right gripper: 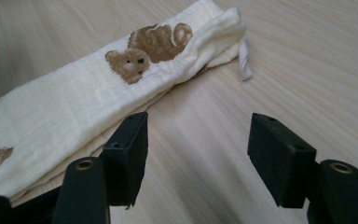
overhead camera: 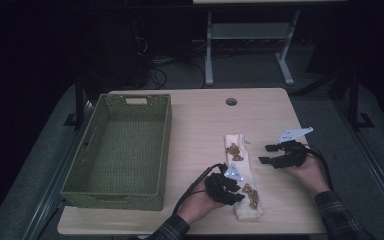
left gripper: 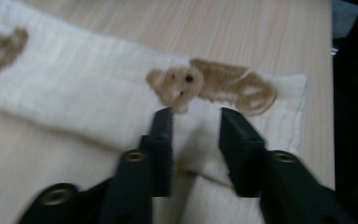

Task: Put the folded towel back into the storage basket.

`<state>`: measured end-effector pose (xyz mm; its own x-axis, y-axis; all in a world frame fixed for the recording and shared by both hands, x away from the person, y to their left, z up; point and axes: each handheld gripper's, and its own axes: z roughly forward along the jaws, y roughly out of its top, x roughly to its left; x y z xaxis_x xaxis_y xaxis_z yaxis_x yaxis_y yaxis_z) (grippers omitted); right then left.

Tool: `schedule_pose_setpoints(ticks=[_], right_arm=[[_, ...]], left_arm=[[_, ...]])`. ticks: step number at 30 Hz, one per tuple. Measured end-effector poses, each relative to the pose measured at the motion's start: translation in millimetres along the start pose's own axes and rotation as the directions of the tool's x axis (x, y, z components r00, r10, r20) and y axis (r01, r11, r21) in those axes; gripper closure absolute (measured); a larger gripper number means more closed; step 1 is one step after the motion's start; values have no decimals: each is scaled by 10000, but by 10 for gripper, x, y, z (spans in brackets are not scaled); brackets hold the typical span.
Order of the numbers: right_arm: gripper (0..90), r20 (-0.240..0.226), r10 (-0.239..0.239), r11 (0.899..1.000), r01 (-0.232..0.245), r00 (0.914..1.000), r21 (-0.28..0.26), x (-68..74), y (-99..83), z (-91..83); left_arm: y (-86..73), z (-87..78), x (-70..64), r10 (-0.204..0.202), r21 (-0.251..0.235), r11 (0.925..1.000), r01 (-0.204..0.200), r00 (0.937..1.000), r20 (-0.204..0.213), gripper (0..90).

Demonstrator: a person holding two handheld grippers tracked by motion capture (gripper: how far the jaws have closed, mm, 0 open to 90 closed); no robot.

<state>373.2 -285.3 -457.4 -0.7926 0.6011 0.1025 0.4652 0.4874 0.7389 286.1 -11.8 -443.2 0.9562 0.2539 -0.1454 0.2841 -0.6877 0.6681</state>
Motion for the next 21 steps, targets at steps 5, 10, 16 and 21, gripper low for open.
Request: schedule_pose_setpoints(ticks=[5, 10, 16, 21], right_arm=[[376, 4, 48, 10000, -48, 10000, -2, -7, 0, -5], [376, 13, -19, 10000, 19, 10000, 55, -11, -6, 8], [373, 17, 125, 9999, -125, 9999, 90, -22, -16, 7], [373, 16, 136, 9999, -136, 9999, 91, -22, -17, 6]], left_arm=[[80, 51, 50, 648, 154, 9978, -649, 9978, 111, 415], [168, 119, 111, 1430, 639, 9878, -1418, 9896, -138, 311], [223, 203, 222, 1611, 762, 9842, -1601, 9869, -74, 253], [200, 327, 229, 1678, 1084, 9800, -1667, 9858, -3, 220]])
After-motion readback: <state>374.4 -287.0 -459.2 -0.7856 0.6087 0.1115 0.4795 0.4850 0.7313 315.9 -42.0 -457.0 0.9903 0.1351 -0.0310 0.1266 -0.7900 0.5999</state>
